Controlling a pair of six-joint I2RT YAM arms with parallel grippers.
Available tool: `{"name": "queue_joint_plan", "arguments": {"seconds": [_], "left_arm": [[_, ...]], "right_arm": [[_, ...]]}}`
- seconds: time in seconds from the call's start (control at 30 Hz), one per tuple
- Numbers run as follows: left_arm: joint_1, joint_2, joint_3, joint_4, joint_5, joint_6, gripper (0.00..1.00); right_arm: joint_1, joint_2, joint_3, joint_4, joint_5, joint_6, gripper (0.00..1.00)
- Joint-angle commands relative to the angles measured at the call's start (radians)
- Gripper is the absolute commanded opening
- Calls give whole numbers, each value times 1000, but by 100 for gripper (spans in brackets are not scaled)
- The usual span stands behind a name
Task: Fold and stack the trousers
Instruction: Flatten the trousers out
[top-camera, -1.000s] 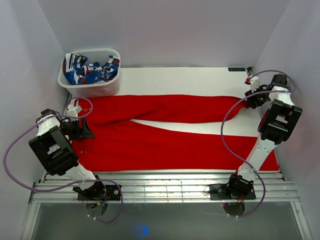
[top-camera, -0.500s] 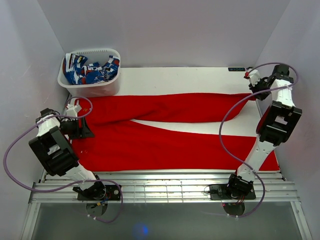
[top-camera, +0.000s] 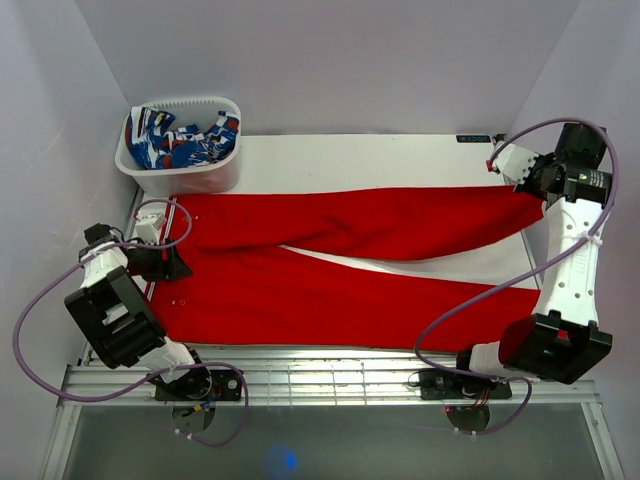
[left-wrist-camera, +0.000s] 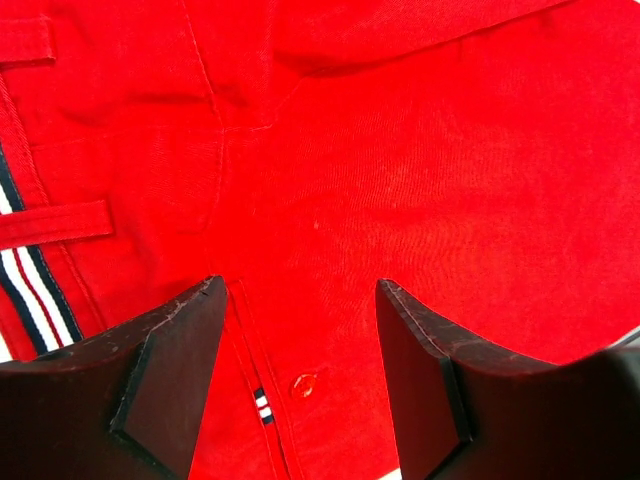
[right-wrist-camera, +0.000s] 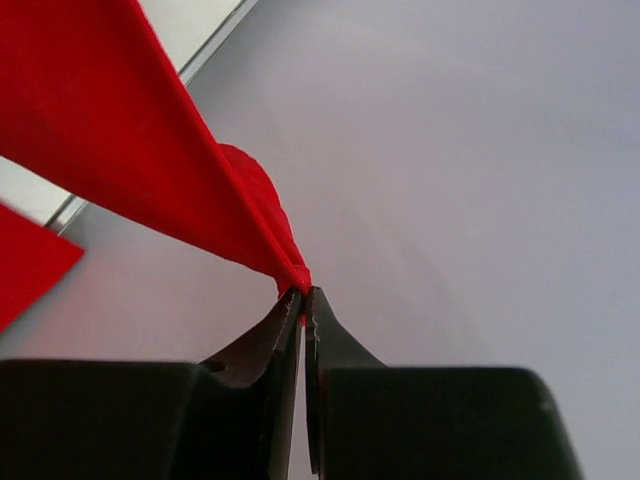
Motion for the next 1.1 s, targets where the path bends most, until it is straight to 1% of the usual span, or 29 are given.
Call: {"name": "queue_joint_plan", "arguments": {"seconds": [0.0, 0.07, 0.1, 0.13, 0.17, 0.2, 0.23, 0.27, 0.3, 0.33, 0.37, 0.4, 0.43, 0.47, 0.5, 0.53, 0.6, 0.63, 0.67, 0.7, 0.77, 0.8, 0.9, 0.93, 0.97, 1.0, 1.03, 1.07], "left_arm": [[-1, -42, -16, 47, 42, 16, 72], [-1, -48, -19, 52, 34, 11, 72], [-1, -57, -21, 58, 34, 7, 72], [-1, -62, -22, 60, 34, 4, 72], [-1, -63, -22, 63, 34, 1, 72], [-1, -65, -15, 66, 34, -10, 72], [-1, -65, -5, 64, 31, -16, 72], [-1, -63, 7, 58, 29, -24, 73], [-1, -63, 40, 52, 31, -32, 72], [-1, -63, 60, 46, 34, -36, 72], [-1, -66, 79, 43, 37, -39, 72], [-1, -65, 99, 41, 45, -48, 73], [-1, -62, 137, 41, 51, -65, 73], [-1, -43, 156, 34, 54, -71, 75], [-1, -28, 175, 23, 55, -73, 75], [-3, 4, 215, -6, 49, -62, 76], [-3, 26, 238, -35, 31, -36, 76], [-1, 30, 242, -43, -1, -27, 76], [-1, 32, 237, -48, -19, -10, 76], [-1, 30, 228, -57, -36, -3, 77], [-1, 30, 193, -54, -87, 1, 78], [-1, 52, 183, -52, -107, 1, 79], [3, 105, 168, -84, -185, 13, 78], [8, 116, 157, -85, -202, 19, 77], [20, 113, 142, -72, -240, 25, 76], [23, 109, 110, -65, -263, 40, 75], [26, 98, 93, -59, -286, 51, 75], [38, 95, 79, -55, -322, 63, 73]], "right_arm": [[20, -1, -84, -84, 145, -64, 8], [21, 7, -135, -75, 185, -59, 8], [21, 27, -184, -26, 199, -58, 8], [21, 42, -200, 15, 214, -48, 8], [21, 67, -209, 54, 219, -41, 8], [20, 144, -208, 87, 228, -30, 8], [23, 197, -171, 138, 251, -4, 8], [23, 322, -134, 152, 264, 13, 8], [23, 394, -82, 155, 290, 30, 8], [23, 462, 38, 145, 300, 69, 8], [21, 536, 106, 131, 308, 85, 8], [24, 659, 175, 109, 310, 100, 8], [29, 712, 237, 97, 323, 113, 8], [37, 798, 325, 91, 340, 129, 17], [43, 824, 357, 89, 356, 137, 28], [61, 841, 390, 88, 359, 162, 58], [84, 820, 388, 89, 341, 188, 96], [98, 800, 375, 85, 309, 202, 90], [125, 771, 357, 79, 285, 217, 90], [138, 709, 311, 51, 258, 241, 90], [174, 639, 248, 16, 167, 266, 90], [184, 580, 184, -25, 140, 278, 91], [205, 492, 102, -108, 19, 341, 96], [208, 478, 58, -174, -41, 370, 100], [208, 446, 33, -203, -69, 376, 95], [208, 428, 3, -223, -115, 381, 93], [208, 406, -75, -237, -159, 383, 87], [208, 362, -118, -236, -178, 383, 84]]}}
